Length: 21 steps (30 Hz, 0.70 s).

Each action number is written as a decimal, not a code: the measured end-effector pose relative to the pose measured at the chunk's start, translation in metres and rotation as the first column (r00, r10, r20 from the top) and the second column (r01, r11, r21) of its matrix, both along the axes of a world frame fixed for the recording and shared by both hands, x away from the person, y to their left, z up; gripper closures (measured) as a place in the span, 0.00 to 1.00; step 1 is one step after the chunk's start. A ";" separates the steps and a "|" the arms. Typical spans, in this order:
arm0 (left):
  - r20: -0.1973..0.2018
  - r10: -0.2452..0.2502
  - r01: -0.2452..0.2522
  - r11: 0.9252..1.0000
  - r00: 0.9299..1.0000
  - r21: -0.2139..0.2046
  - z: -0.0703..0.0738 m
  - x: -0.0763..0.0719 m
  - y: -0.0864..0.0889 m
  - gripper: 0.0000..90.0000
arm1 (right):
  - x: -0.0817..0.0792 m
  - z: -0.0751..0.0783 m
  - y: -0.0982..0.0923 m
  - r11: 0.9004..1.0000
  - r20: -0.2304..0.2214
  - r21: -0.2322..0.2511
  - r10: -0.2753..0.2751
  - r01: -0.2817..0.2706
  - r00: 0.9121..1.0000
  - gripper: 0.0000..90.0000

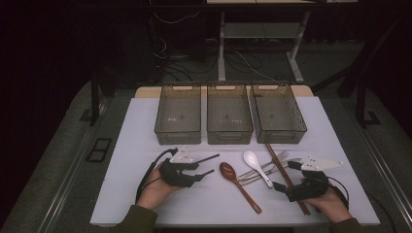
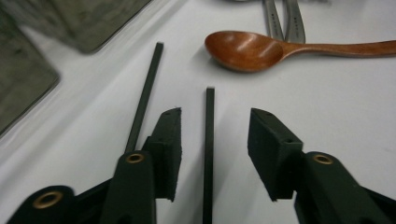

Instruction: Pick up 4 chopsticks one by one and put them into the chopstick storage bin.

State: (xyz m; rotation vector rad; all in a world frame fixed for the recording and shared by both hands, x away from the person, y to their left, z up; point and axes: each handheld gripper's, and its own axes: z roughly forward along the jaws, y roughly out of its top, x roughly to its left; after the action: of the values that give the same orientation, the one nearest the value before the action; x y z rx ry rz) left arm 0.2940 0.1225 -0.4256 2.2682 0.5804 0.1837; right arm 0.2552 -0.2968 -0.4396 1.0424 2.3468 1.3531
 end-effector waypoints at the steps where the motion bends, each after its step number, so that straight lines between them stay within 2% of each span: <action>1: -0.002 0.006 -0.006 1.000 1.000 -0.008 0.000 -0.002 0.005 0.56 | 0.000 0.000 0.000 1.000 -0.004 0.002 0.002 -0.002 1.000 0.01; 8: 0.010 0.052 -0.051 0.998 0.999 -0.035 -0.001 -0.016 0.036 0.50 | 0.001 -0.001 0.003 1.000 -0.011 0.002 0.000 0.000 1.000 0.01; 12: -0.007 0.077 -0.077 0.996 0.997 -0.055 -0.005 -0.022 0.050 0.50 | 0.001 -0.002 0.003 1.000 -0.012 -0.006 -0.002 0.002 1.000 0.01; 14: -0.005 0.080 -0.080 0.995 0.997 -0.056 -0.006 -0.024 0.054 0.54 | 0.000 -0.001 0.003 1.000 -0.011 -0.002 -0.005 0.005 1.000 0.01; 18: -0.009 0.062 -0.063 0.996 0.998 -0.069 -0.007 -0.023 0.052 0.69 | 0.001 -0.001 0.003 1.000 -0.012 -0.003 -0.007 0.007 1.000 0.01; 21: -0.021 0.036 -0.037 0.998 0.999 -0.048 -0.011 -0.020 0.045 0.78 | 0.002 -0.002 0.002 1.000 -0.012 -0.003 -0.008 0.008 1.000 0.01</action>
State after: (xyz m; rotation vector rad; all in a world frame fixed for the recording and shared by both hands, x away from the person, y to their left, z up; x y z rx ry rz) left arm 0.2742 0.1679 -0.4369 2.2163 0.6308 0.1632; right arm 0.2567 -0.2944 -0.4414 1.0602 2.3501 1.3441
